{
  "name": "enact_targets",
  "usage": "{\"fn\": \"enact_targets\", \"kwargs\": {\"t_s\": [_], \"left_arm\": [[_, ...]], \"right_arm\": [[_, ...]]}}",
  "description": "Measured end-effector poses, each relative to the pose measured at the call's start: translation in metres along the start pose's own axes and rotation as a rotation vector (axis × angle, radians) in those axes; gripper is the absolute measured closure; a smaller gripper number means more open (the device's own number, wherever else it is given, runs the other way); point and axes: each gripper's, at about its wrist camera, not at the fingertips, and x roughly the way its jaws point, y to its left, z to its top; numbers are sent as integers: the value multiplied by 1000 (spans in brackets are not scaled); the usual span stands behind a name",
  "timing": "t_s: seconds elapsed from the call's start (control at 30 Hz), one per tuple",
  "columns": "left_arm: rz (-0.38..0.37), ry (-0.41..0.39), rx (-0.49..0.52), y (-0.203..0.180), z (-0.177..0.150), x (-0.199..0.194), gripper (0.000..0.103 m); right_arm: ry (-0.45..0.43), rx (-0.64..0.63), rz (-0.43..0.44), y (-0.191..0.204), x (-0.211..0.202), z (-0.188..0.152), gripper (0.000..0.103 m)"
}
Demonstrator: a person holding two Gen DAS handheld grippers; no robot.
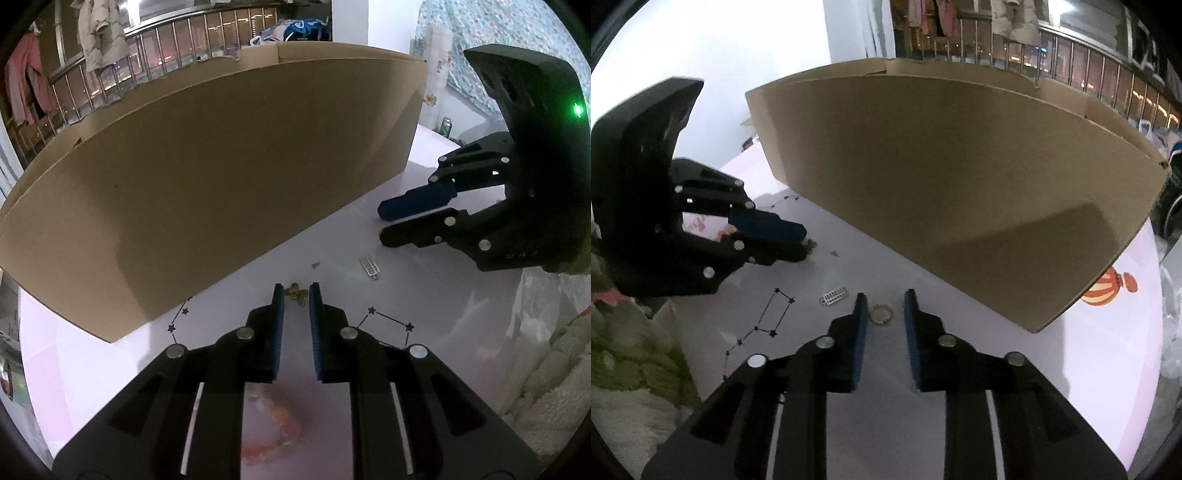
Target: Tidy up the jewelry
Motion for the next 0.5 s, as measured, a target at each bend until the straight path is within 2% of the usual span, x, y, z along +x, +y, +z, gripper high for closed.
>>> {"fn": "enact_targets", "kwargs": {"t_s": [0.5], "left_arm": [[6, -3, -5, 3, 0, -2, 90]], "right_arm": [[3, 3, 1, -2, 2, 1, 92]]}}
